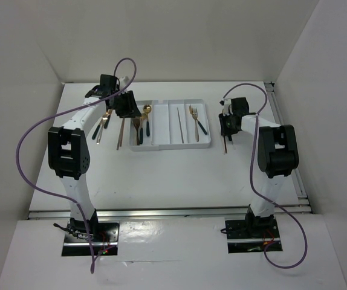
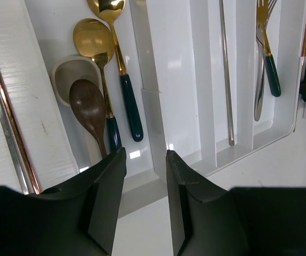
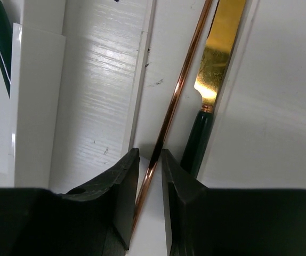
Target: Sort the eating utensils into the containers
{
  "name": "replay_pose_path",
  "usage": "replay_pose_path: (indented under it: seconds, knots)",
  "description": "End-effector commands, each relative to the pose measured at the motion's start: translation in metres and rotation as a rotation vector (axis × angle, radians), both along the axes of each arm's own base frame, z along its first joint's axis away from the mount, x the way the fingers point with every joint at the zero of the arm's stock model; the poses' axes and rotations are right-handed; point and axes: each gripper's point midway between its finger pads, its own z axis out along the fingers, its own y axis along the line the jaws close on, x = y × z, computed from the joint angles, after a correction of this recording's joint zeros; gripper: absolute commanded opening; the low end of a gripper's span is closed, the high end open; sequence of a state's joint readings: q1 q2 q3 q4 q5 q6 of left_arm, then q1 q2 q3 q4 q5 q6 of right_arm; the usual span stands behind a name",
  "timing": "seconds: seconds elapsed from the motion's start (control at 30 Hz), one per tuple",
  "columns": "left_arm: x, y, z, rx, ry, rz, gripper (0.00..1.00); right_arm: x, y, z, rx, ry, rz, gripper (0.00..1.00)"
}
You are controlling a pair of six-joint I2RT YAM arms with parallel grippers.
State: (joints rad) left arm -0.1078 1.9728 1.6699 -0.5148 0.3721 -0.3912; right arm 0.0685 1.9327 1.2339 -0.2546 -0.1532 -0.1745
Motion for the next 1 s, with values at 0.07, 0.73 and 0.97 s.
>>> replay_pose_path:
  seconds: [0.07, 0.73, 0.97]
  knots:
    - [-0.001, -0.004, 0.019, -0.017, -0.057, -0.037, 0.49, 0.018, 0.000, 0.043, 0.015, -0.133, -0.006, 0.30]
    - [0.000, -0.002, 0.019, -0.003, -0.053, -0.036, 0.60, 0.024, -0.029, 0.016, -0.064, -0.085, -0.090, 0.27]
    - [0.003, 0.001, 0.021, 0.017, -0.068, -0.029, 0.63, 0.024, -0.033, -0.001, -0.068, -0.050, -0.098, 0.25]
